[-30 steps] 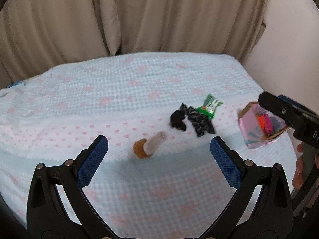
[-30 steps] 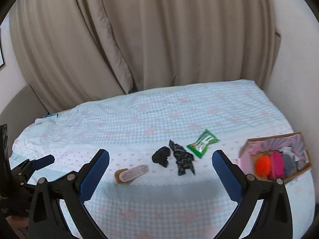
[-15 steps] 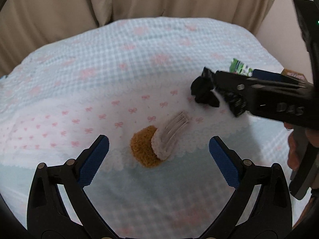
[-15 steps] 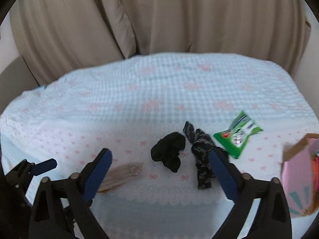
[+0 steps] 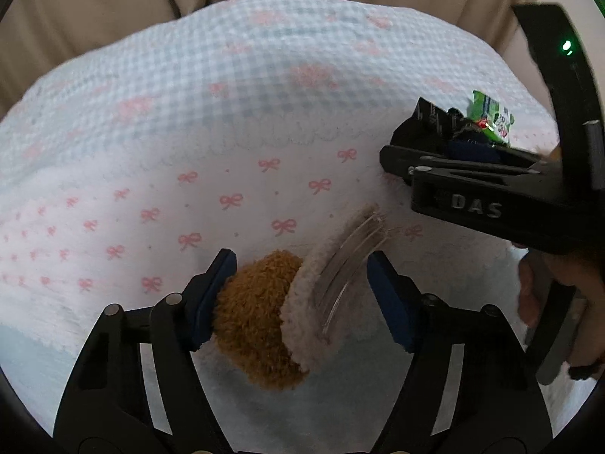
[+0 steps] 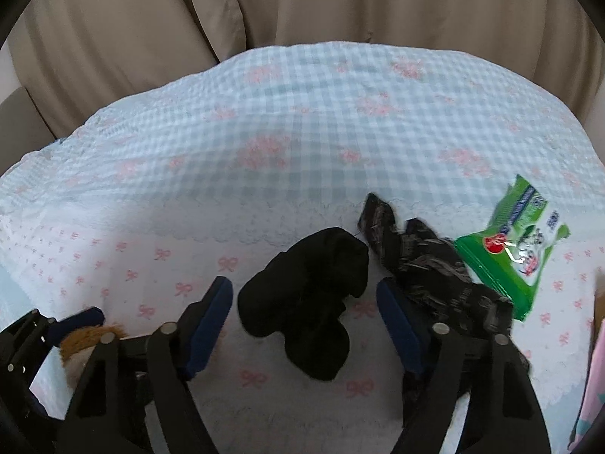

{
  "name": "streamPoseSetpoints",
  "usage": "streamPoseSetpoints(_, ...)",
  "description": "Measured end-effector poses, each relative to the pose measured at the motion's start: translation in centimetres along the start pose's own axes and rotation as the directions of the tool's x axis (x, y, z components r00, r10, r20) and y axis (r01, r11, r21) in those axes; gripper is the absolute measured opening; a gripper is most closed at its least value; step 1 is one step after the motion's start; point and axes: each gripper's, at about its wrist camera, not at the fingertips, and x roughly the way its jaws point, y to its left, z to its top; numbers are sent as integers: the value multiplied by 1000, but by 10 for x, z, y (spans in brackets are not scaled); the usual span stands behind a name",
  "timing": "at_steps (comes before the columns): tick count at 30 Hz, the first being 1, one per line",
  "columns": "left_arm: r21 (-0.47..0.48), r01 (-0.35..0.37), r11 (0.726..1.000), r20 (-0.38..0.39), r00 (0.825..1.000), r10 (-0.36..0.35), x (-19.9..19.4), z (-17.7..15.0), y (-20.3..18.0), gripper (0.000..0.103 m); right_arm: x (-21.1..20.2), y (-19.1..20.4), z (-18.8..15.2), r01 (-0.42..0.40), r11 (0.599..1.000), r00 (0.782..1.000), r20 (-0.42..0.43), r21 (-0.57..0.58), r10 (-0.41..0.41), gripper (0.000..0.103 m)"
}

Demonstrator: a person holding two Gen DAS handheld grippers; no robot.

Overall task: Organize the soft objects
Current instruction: 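Grasp the brown-pom slipper with the left tool while the right tool grasps the black scrunchie, then carry the slipper and scrunchie over the cardboard box with both tools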

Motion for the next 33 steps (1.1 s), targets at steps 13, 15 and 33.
streamPoseSetpoints(13, -45, 78, 996, 18, 997, -77, -20, 2, 3, 30, 6, -3, 2, 20, 1000, 1000, -11, 12, -20, 25)
streamPoseSetpoints(15, -60, 86, 995, 24, 996, -84, -24, 3, 4, 28, 0, -2, 3, 16, 1000, 1000, -1, 17, -16, 24)
streamPoseSetpoints(33, -121, 105, 987, 150, 985, -86, -129, 61, -5, 27, -115, -1, 39, 6, 999, 995, 102, 44, -11, 23)
